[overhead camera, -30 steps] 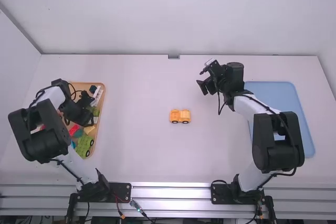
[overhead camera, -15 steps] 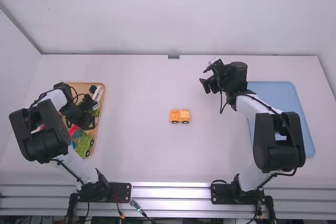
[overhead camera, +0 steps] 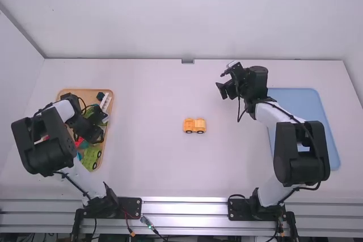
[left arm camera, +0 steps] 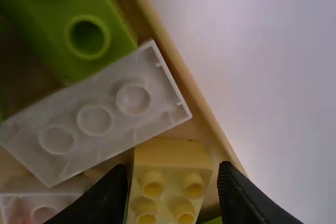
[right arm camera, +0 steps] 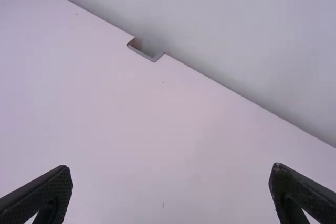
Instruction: Assemble lego blocks to make yellow taxi
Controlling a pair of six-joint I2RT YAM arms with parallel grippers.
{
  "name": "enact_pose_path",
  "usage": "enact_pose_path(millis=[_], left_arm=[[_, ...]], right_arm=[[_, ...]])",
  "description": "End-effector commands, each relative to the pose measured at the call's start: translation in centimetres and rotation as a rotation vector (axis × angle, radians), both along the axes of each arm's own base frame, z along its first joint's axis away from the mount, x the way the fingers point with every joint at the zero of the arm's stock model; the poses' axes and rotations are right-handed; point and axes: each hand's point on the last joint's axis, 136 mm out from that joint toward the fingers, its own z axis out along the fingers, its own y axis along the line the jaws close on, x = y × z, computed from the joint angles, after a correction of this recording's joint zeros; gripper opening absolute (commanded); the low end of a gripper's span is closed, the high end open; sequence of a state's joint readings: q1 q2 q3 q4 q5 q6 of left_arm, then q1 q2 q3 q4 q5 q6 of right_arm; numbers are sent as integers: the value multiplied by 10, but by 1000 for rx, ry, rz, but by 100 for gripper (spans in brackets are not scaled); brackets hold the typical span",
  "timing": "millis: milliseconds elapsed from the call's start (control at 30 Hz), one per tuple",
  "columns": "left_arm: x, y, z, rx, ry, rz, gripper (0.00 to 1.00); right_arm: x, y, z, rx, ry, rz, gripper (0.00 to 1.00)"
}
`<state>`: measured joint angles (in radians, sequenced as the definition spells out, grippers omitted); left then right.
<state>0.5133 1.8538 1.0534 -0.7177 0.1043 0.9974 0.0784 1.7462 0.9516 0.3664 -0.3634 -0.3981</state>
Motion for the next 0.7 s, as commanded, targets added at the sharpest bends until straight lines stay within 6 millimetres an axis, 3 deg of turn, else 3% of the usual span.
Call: enact_pose_path(millis=[0,200,567,667], left_arm=[[-5,-4,-1,-7,11,-25,46],[-7,-2,-2,7,23,-25,42],[-8,4,-10,53,17,23,44],[-1,16,-11,108,-1,107,31]], right_arm=[[2,0,4,9,-10,-3,99],[3,0,6,10,-18,-3,99],[3,0,5,10,-17,-3,99],[3,0,6,9,-17,-4,99]])
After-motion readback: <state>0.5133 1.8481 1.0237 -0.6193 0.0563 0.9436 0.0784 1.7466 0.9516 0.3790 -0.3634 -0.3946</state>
